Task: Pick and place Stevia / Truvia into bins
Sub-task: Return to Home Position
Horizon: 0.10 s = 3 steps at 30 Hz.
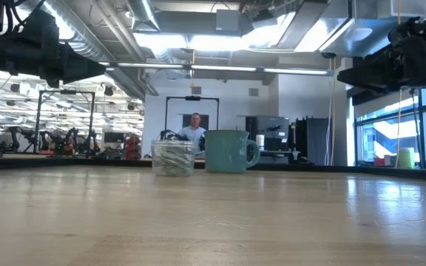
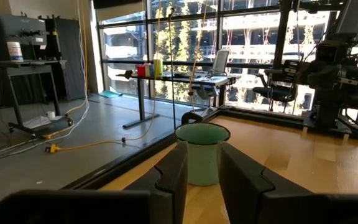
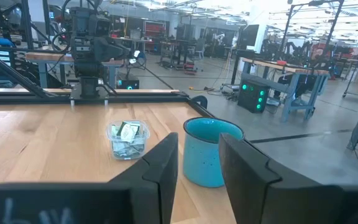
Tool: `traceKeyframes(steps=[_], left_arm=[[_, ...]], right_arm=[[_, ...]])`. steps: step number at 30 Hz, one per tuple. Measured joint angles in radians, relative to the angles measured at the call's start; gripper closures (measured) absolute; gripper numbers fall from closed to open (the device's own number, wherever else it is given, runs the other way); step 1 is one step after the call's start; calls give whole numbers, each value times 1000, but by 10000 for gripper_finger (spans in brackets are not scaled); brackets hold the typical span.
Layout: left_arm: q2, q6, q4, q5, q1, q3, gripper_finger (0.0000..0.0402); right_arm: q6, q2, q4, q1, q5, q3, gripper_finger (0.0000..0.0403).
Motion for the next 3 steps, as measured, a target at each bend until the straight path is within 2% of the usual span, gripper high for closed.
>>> traceKeyframes(steps=[3], left_arm=[[0,0,0,0,0,0,324]], right_arm=[[0,0,0,0,0,0,283]])
